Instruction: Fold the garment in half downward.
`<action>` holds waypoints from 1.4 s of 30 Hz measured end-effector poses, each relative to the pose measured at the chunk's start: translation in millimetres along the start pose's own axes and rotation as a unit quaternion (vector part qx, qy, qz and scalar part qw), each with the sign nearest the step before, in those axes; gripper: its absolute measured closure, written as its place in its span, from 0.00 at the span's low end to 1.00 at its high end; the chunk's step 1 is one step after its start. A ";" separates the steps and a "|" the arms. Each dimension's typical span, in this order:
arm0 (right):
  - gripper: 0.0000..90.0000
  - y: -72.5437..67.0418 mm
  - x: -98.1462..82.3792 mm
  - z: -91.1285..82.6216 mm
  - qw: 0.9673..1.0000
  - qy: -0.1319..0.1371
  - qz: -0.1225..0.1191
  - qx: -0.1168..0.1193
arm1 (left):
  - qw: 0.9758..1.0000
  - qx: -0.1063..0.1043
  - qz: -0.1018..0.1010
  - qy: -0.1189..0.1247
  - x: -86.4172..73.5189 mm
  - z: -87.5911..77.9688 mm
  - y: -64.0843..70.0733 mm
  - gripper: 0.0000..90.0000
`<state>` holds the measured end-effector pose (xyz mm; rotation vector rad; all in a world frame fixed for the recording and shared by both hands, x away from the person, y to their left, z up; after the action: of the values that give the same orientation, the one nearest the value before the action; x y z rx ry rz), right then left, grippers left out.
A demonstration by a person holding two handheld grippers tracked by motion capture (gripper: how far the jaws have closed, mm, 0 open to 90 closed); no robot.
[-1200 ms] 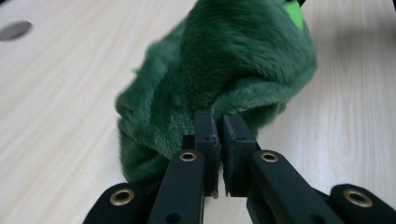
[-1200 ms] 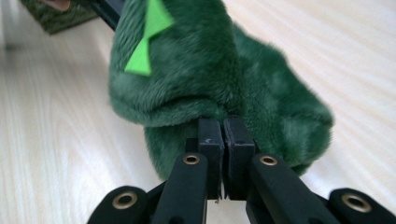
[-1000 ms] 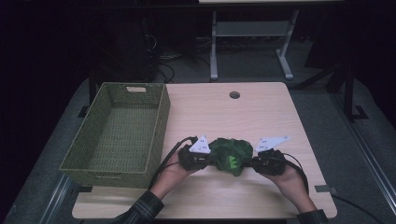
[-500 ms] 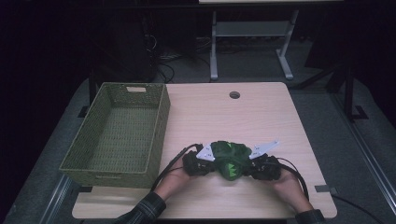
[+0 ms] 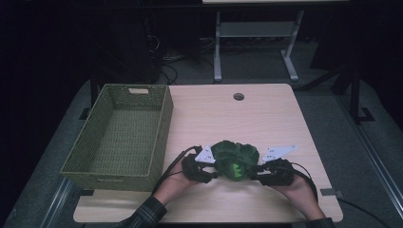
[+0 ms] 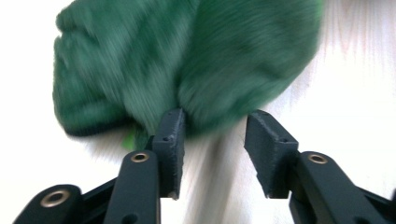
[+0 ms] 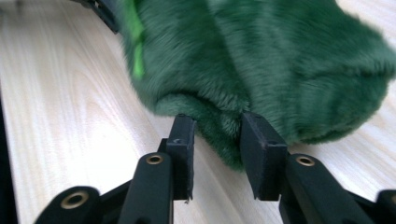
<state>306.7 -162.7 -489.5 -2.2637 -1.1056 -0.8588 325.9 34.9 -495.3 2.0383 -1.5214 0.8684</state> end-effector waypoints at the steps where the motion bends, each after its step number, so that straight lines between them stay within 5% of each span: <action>1: 0.72 -0.2 -0.3 -2.8 1.000 0.003 0.000 0.001 | 1.000 -0.003 -0.008 0.006 -0.2 -2.0 1.8 0.61; 7: 0.70 -5.5 -0.2 -18.2 1.000 0.019 -0.002 0.009 | 1.000 -0.006 -0.012 0.025 2.8 -18.0 7.2 0.64; 11: 0.80 -4.3 6.8 -27.3 0.999 0.034 -0.007 0.004 | 0.999 -0.014 -0.011 0.040 14.7 -23.2 7.5 0.81; 15: 1.00 8.3 19.0 -30.1 0.999 0.045 -0.009 -0.018 | 0.999 -0.024 -0.018 0.044 25.1 -21.1 9.0 0.97; 19: 1.00 25.9 31.5 -27.7 0.998 0.053 -0.005 -0.025 | 0.998 -0.040 -0.023 0.037 27.8 -16.8 16.0 1.00; 29: 1.00 69.3 59.9 -1.9 0.998 0.033 0.016 -0.041 | 0.997 -0.077 -0.013 0.028 28.7 0.2 37.9 1.00; 42: 1.00 95.7 65.4 41.9 0.999 -0.003 0.040 -0.031 | 0.997 -0.078 -0.004 0.010 27.5 26.0 41.0 1.00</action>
<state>429.8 -155.5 -485.5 -2.3442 -0.9970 -0.8662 297.6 -13.2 -494.5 1.9172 -1.5191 0.7407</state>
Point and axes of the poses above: each handheld gripper's, and its own axes: z roughly forward along the jaws, x roughly out of its top, y roughly to its right, the point moved 7 cm from there along z, roughly forward along the jaws, and after that the axes turned 1 degree about y, right-handed, at the moved point
